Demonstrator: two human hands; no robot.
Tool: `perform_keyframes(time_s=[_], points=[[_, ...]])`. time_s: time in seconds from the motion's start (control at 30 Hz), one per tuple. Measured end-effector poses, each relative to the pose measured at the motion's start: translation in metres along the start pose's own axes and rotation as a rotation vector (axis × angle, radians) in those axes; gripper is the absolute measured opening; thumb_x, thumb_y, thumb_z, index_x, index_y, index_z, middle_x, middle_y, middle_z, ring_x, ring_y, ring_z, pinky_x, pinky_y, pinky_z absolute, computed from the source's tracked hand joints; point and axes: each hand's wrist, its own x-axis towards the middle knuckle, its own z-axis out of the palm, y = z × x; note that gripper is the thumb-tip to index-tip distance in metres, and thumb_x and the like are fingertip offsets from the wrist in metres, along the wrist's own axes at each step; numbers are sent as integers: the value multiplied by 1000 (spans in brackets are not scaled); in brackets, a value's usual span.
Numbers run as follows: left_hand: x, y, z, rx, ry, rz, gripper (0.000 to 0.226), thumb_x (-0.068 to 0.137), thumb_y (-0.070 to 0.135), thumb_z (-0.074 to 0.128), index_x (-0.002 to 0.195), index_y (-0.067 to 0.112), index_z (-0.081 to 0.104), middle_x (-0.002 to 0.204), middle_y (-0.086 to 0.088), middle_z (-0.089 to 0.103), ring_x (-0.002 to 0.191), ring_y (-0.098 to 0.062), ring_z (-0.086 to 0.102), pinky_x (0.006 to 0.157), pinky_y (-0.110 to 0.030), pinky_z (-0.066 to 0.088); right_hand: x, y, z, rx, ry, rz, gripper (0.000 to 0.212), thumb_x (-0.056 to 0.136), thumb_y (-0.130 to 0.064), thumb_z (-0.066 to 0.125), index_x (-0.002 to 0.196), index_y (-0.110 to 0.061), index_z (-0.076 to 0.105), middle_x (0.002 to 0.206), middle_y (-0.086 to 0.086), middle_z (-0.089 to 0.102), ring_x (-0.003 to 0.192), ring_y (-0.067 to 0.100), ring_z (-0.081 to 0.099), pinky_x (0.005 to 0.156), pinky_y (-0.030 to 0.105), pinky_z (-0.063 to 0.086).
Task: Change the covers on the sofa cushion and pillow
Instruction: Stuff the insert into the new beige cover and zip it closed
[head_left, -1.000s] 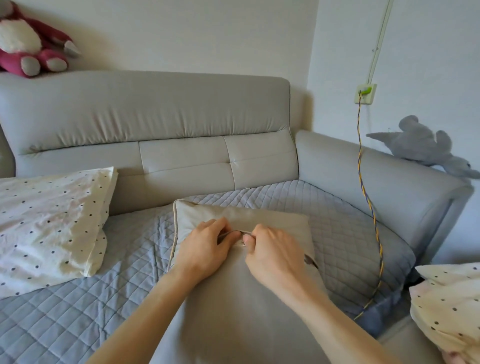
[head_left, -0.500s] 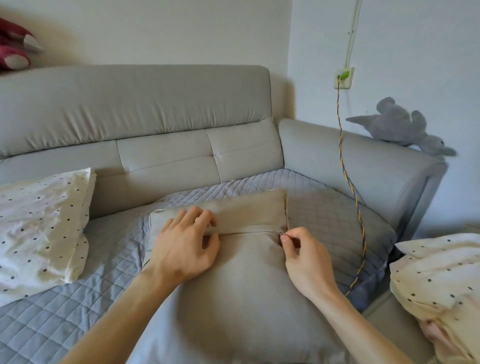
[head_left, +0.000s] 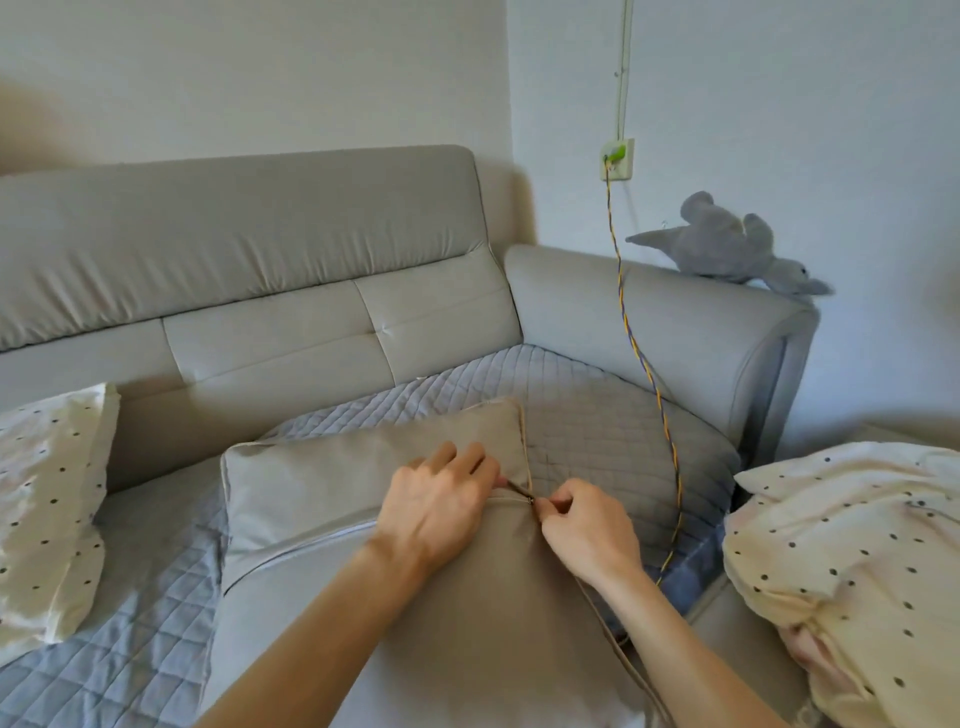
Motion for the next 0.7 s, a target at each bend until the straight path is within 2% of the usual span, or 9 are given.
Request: perform_keyframes(time_s=[0.13,0.23,0.33,0.43,0.5,0.53,0.6,0.63,0.7], points=[[-13,14,-5,-150,-112,-112,31,91,52,46,81,31,66,82,12,56,74,-13,58,49,-24,39,1,20,0,96,-49,-66,14,86,-40,63,96,-33,57,102,-10,66,101,17,62,83,34,50],[-36,17,-23,-244,-149,-90,31,87,57,52,106,39,69,99,16,57,89,-11,55,67,-18,40,-3,24,-3,316,-10,-297,42,78,-20,67,111,-42,55,121,-16,58,114,6,56,93,27,45],[-66,15,-35,-210,-224,-109,48,95,57,45,138,39,52,142,10,49,130,-18,47,102,-37,38,-21,8,4,457,-28,-491,42,83,-49,60,125,-44,56,141,-19,46,134,-4,37,109,21,30],[-102,14,-41,-142,-322,-148,59,99,61,30,154,41,22,164,8,16,151,-18,12,114,-50,16,-17,-11,12,616,-227,-198,94,79,-75,58,154,-32,21,156,-13,29,144,4,27,117,27,21],[-120,25,-37,-130,-364,-78,63,97,63,33,155,39,21,164,4,17,151,-21,14,112,-54,19,-2,-27,13,682,-311,-14,120,62,-80,71,155,-25,21,150,-9,42,137,12,43,117,34,30],[-125,34,-35,-128,-379,-51,65,96,65,35,154,38,24,163,2,21,150,-23,19,111,-54,23,6,-33,14,716,-330,19,117,54,-78,78,149,-21,38,141,-7,55,126,12,55,111,36,39],[-127,49,-32,-107,-387,-31,69,93,69,36,153,37,28,161,-2,26,149,-26,23,108,-55,27,15,-42,11,795,-383,40,77,58,-57,86,121,-17,66,112,0,74,99,13,71,93,34,52],[-125,53,-33,-100,-386,-42,70,92,70,36,153,38,27,162,-3,25,149,-27,22,108,-55,27,16,-45,10,833,-392,55,60,62,-46,86,111,-15,70,103,1,76,91,15,73,86,33,54],[-121,51,-39,-130,-363,-48,68,93,69,37,153,40,26,164,0,18,151,-24,16,111,-55,21,16,-42,7,917,-422,114,51,66,-37,85,109,-14,72,103,3,76,91,17,74,85,34,53]])
